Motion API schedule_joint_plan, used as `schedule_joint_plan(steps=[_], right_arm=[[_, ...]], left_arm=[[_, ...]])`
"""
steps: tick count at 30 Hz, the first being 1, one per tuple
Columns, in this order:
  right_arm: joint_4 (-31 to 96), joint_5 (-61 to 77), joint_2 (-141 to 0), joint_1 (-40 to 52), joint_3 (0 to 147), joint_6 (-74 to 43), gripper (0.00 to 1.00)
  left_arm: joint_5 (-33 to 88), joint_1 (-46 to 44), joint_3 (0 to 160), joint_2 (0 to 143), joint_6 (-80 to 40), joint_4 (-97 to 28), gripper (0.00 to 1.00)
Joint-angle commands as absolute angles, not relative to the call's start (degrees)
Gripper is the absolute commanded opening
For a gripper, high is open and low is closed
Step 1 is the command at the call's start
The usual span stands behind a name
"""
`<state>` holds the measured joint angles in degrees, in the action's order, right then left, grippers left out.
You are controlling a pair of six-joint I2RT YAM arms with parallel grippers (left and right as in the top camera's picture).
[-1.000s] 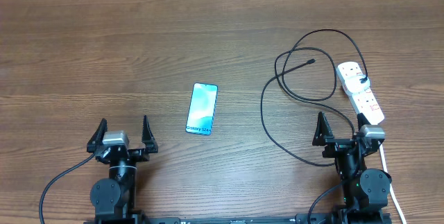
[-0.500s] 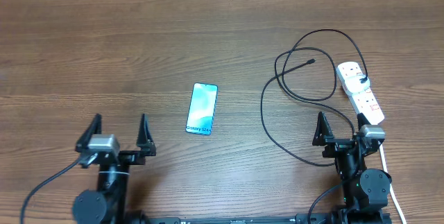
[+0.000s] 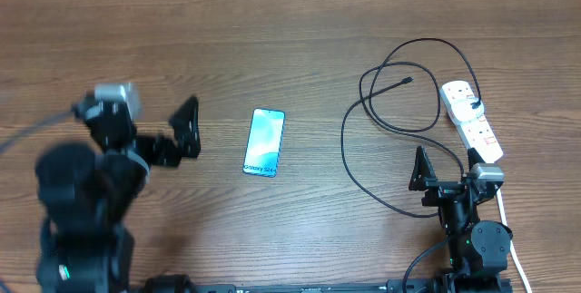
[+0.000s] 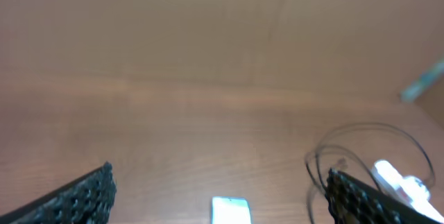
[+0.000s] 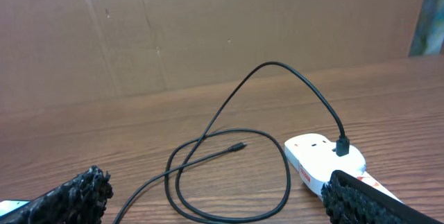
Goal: Plug charger to phone and switch on socket
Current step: 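Move the left gripper over the phone and lower onto it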
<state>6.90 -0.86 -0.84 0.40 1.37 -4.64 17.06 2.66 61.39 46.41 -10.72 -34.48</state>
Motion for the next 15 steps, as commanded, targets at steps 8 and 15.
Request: schedule_joint_plan(steps=[8, 15], right_arm=[[6.5, -1.2, -0.2, 0.2, 1.3, -4.4, 1.0], [6.5, -1.2, -0.2, 0.2, 1.3, -4.4, 1.0]], left_arm=[[5.9, -10.9, 85.1, 72.6, -12.5, -61.1, 1.0], [1.1, -20.0, 85.4, 83.7, -12.1, -63.6, 0.99]])
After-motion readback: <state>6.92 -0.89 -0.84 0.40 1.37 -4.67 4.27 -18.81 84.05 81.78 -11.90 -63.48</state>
